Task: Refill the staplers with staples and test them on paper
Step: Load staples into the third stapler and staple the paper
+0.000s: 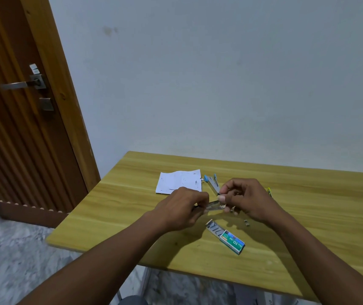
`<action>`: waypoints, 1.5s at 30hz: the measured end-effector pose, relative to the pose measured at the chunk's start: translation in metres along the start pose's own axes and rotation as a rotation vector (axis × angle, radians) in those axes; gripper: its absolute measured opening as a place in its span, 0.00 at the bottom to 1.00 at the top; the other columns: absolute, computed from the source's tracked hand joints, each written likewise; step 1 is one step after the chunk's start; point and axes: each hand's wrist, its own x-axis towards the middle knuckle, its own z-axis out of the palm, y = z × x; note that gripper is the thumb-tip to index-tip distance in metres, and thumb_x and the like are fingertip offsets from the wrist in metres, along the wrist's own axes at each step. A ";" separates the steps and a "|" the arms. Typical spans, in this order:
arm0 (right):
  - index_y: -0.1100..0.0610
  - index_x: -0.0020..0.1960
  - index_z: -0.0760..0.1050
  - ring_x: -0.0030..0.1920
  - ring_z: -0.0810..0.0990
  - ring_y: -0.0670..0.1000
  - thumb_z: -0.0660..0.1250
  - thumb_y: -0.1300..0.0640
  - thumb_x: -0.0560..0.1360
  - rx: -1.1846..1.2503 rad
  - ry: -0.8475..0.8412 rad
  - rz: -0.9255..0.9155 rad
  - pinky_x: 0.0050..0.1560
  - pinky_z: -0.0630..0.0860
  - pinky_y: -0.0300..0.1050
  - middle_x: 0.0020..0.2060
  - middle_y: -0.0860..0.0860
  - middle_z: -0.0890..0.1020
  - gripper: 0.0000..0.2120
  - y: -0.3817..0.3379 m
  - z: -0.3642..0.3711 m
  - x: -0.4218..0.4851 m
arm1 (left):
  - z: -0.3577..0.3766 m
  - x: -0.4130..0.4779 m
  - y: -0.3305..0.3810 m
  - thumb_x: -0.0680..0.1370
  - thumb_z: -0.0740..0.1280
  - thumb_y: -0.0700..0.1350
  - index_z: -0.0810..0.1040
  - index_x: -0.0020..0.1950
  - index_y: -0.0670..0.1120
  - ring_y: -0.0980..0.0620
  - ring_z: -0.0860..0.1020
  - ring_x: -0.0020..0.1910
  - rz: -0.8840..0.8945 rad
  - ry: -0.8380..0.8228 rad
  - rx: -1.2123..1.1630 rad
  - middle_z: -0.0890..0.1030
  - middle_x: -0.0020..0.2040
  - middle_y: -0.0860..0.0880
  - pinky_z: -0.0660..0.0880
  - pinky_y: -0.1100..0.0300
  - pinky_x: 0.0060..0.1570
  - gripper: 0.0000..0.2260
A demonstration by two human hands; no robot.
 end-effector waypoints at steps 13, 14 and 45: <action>0.45 0.38 0.85 0.41 0.80 0.44 0.80 0.60 0.66 -0.383 0.001 -0.161 0.40 0.77 0.42 0.37 0.44 0.85 0.10 0.007 0.001 -0.003 | -0.001 0.004 0.009 0.78 0.70 0.48 0.78 0.46 0.50 0.53 0.76 0.36 0.009 -0.012 -0.092 0.82 0.41 0.52 0.78 0.51 0.39 0.03; 0.44 0.38 0.84 0.42 0.81 0.45 0.80 0.60 0.66 -0.406 0.001 -0.178 0.42 0.79 0.47 0.37 0.44 0.85 0.11 0.008 0.001 -0.004 | -0.001 0.004 0.009 0.78 0.70 0.48 0.78 0.46 0.50 0.52 0.76 0.36 0.007 -0.019 -0.094 0.82 0.41 0.52 0.79 0.51 0.39 0.03; 0.55 0.54 0.81 0.43 0.87 0.56 0.69 0.50 0.78 0.211 0.125 0.257 0.39 0.81 0.48 0.49 0.57 0.85 0.10 0.016 0.006 -0.011 | -0.006 0.005 0.013 0.79 0.69 0.46 0.76 0.56 0.53 0.50 0.76 0.42 -0.028 -0.012 -0.132 0.81 0.47 0.53 0.77 0.52 0.43 0.07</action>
